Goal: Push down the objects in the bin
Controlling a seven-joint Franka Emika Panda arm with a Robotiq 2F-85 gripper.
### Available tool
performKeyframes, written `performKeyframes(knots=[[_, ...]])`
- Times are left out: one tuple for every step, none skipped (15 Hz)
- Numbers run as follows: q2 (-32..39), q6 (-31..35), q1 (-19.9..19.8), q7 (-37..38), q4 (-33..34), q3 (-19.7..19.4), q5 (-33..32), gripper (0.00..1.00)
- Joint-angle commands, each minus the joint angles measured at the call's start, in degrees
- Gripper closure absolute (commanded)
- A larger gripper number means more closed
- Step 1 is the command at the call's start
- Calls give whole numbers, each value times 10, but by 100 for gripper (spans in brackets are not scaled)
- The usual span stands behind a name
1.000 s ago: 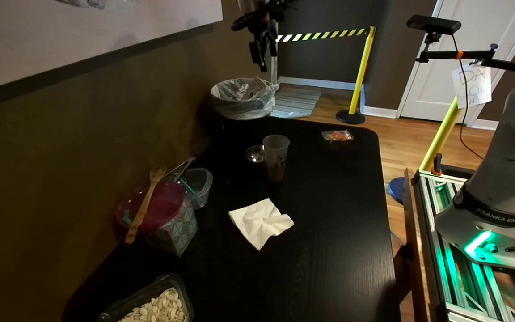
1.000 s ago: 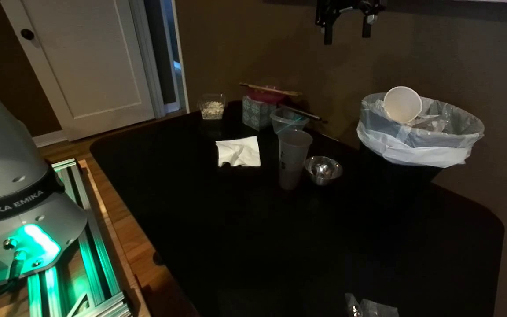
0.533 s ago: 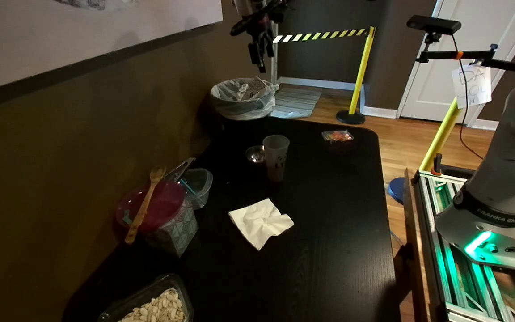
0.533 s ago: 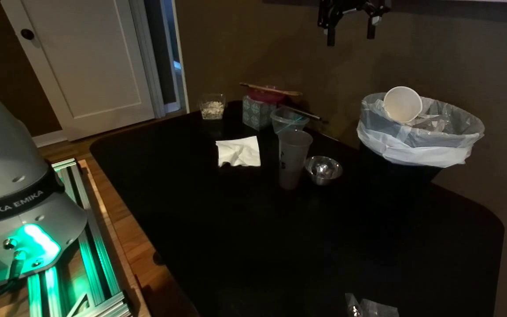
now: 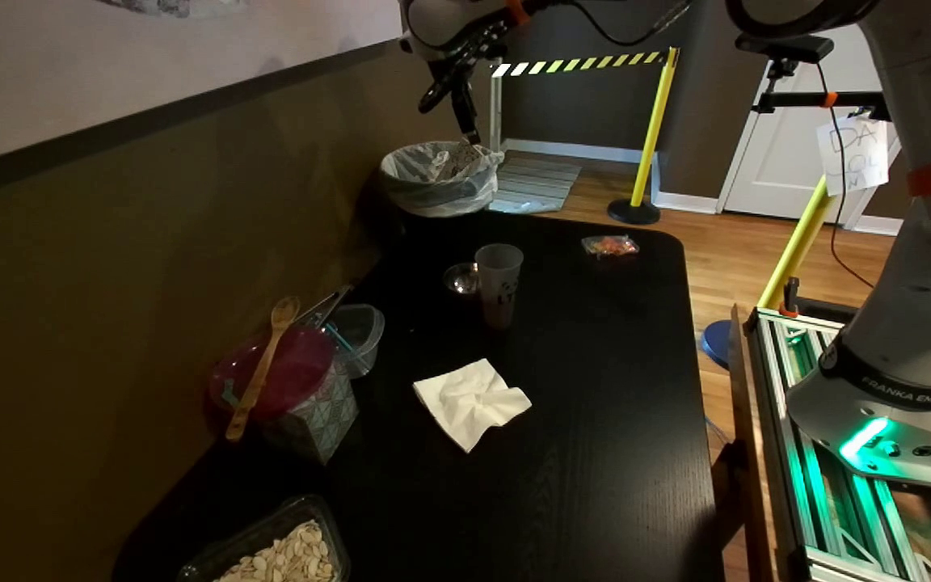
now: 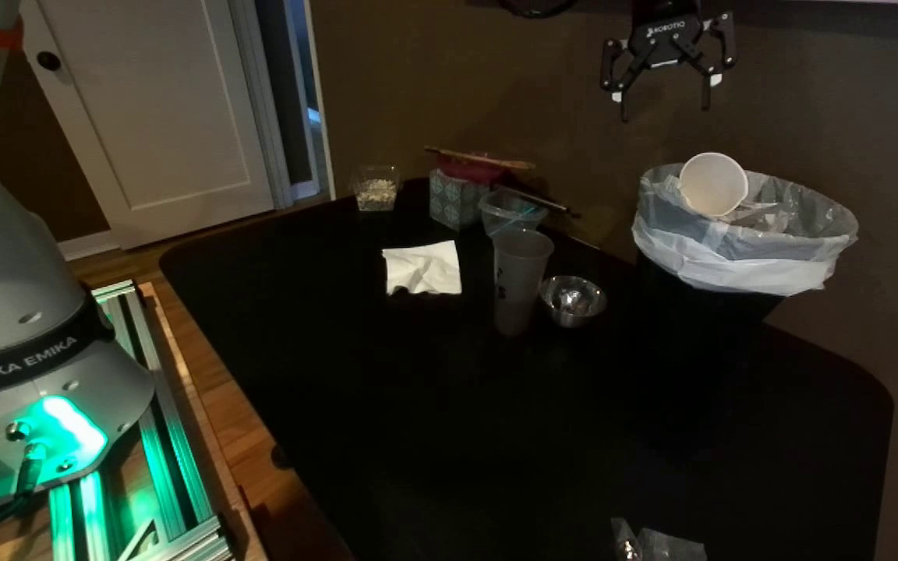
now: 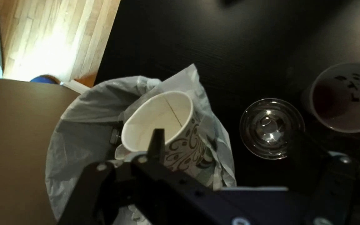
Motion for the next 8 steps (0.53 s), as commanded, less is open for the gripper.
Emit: performKeyframes(knots=[[83,11,-6,-107,101,5,-25,0],[97,8,-3,-122,118,-2,-33,0],[107,13,-5,-143,131,-1,-31,0],[119,12,-6,-165,145,-3,-32,0],[131,5,-7,-179,159,-6,-31,0],[141,5,-11,-198,171,-7,-25,0],[150,2,-15,-210,181,-8,-20,0],[160,6,-19,-224,192,-7,-15,0]])
